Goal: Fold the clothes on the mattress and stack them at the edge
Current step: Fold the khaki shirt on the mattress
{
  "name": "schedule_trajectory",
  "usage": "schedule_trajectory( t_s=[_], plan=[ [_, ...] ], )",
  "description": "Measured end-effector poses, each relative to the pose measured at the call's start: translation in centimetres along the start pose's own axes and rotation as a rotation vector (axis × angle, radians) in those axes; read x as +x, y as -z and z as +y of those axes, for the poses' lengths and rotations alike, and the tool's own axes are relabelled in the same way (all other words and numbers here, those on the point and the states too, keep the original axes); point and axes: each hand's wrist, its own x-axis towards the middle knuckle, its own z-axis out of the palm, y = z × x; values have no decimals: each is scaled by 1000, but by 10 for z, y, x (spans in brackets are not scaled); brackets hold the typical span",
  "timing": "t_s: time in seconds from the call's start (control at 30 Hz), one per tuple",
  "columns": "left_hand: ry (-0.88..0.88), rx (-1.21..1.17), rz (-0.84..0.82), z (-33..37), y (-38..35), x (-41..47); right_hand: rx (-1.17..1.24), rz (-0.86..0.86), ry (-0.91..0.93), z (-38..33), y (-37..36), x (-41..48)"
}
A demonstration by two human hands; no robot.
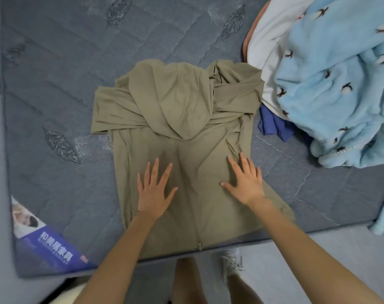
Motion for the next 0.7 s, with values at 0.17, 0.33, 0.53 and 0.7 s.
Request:
schedule_trajectory(
  t_s=[0.17,0.33,0.53,0.7],
  plan=[
    [-48,30,-124,35,-27,-55,-28,-81,-19,34,-5,-31],
    [26,-4,-100,68,-39,-71,-16,-29,15,43,-21,-59],
    [277,-228,-36,57,-52,-103,-9,83,-91,62,-39,-79],
    [577,-239,16,24,-66,-133,265,112,-307,76,-42,-81]
  ],
)
